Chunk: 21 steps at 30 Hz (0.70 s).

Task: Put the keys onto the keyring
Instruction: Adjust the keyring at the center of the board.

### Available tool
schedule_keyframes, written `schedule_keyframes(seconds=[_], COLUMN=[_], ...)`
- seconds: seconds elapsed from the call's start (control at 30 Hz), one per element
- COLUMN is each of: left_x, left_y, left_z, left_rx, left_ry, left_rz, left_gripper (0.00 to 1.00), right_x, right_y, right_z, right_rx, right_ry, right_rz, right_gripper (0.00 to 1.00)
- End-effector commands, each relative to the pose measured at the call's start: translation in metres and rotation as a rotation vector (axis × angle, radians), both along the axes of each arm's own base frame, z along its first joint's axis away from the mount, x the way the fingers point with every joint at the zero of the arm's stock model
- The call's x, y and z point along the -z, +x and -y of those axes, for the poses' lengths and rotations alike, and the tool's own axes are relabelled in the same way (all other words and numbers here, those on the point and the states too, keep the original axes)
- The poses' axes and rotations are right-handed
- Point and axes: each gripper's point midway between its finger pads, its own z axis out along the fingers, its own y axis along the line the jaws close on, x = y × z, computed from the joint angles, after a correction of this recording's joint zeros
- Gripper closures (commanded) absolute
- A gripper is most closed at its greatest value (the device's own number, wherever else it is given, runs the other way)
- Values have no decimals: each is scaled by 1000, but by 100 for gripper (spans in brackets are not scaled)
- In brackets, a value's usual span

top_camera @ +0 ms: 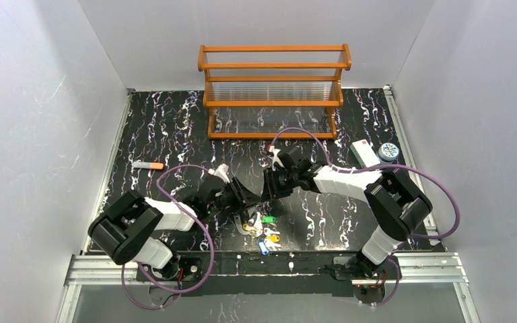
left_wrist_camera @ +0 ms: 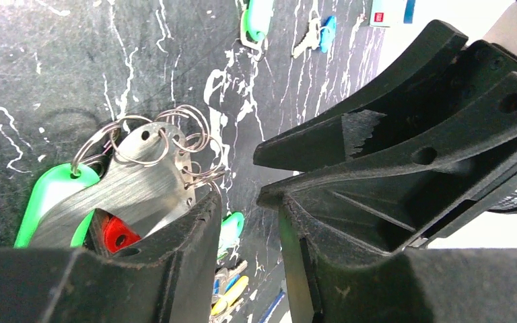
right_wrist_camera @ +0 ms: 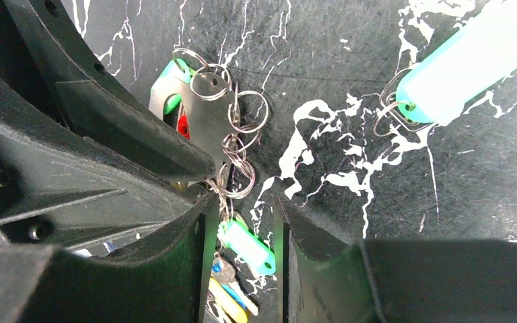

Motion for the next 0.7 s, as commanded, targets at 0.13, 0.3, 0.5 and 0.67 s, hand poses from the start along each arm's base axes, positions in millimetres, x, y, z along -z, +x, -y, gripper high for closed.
schedule_keyframes(seconds=[0.13, 0.3, 0.5, 0.67], left_x=[-22, -21, -15, -21], left_y=[9, 9, 8, 17], left_z=[-4, -16, -38, -55], left_rx=[7, 50, 153, 215], left_ry=[42, 185, 416, 584], left_rz=[137, 182, 247, 325], left_gripper=[65, 66, 67, 66], right_x=[-21, -11, -7, -10], right_y=[-1, -4, -7, -3], right_z=[-17, -17, -21, -23], right_rx=[-21, 6, 45, 60], right_ry=[100, 79, 92, 118], right_rz=[-13, -109, -219, -250], right_gripper=[57, 59, 62, 63])
